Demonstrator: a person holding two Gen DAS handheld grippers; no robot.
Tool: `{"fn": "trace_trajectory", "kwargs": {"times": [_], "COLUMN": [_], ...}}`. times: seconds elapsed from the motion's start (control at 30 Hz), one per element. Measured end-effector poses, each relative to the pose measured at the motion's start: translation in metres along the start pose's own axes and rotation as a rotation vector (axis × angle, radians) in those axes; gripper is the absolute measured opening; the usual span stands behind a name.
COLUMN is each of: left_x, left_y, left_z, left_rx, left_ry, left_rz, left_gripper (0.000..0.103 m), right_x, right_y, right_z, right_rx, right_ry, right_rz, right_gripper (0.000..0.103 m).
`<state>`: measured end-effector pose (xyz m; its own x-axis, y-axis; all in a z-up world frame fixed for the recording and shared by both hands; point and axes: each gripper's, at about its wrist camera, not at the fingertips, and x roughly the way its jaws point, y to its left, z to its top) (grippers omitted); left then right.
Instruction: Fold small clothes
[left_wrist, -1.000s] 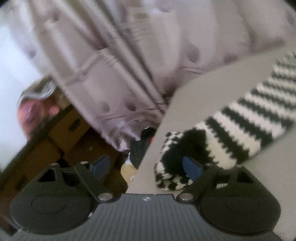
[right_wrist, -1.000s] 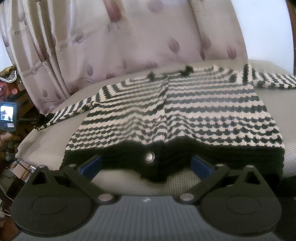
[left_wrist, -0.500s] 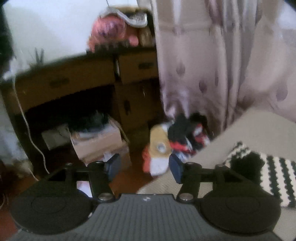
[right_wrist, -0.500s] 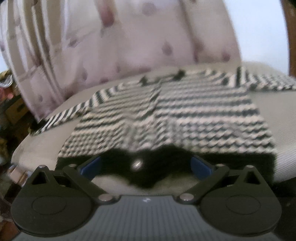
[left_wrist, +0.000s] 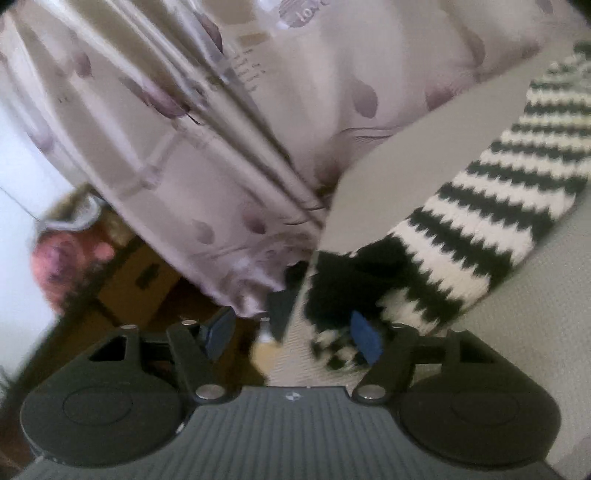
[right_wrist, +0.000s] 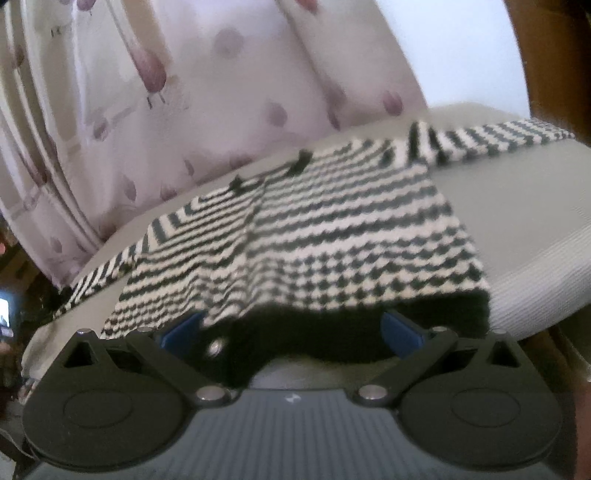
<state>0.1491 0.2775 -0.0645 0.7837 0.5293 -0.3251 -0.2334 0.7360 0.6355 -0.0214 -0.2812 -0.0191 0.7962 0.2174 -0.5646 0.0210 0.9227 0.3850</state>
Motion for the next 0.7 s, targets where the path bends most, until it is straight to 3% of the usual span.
{"fn": "trace_trajectory", "kwargs": {"times": [0.07,0.2,0.23,0.3,0.33,0.4,0.43,0.47,0.53,0.7], "left_x": [0.012,0.030,0.027,0.018,0.013,0.008,0.003,-0.004,-0.015,-0.047], "left_y": [0.012,0.067,0.076,0.082,0.081,0.076,0.074,0.076,0.083,0.093], "left_z": [0.006,-0.004,-0.010,-0.019,-0.022,-0.019,-0.020,-0.023,-0.023,-0.002], "left_rx": [-0.114,-0.569,-0.640,-0.687,-0.683,-0.618,-0.592,-0.585,-0.603,-0.657], "left_ry": [0.062,0.228,0.248,0.289,0.298,0.315,0.318,0.306,0.271,0.185], "left_rz": [-0.034,0.025,0.025,0.018,0.008,0.011,0.037,0.073,0.137,0.135], "left_gripper": [0.014,0.016,0.016,0.016,0.020,0.046,0.074,0.092,0.097,0.094], "right_x": [0.003,0.005,0.005,0.005,0.007,0.010,0.012,0.013,0.013,0.005], "right_y": [0.006,0.016,0.016,0.015,0.014,0.010,0.008,0.007,0.006,0.003], "right_z": [0.000,0.002,0.002,0.002,0.002,0.000,0.000,0.000,0.000,0.002], "right_rx": [-0.007,-0.031,-0.034,-0.039,-0.036,-0.018,-0.008,0.004,0.012,-0.003], "right_ry": [0.010,0.006,0.003,0.004,0.008,0.018,0.024,0.030,0.032,-0.005], "right_rz": [0.008,0.018,0.019,0.014,0.011,0.009,0.010,0.013,0.026,0.026], "right_gripper": [0.103,0.103,0.103,0.103,0.103,0.103,0.103,0.103,0.103,0.103]}}
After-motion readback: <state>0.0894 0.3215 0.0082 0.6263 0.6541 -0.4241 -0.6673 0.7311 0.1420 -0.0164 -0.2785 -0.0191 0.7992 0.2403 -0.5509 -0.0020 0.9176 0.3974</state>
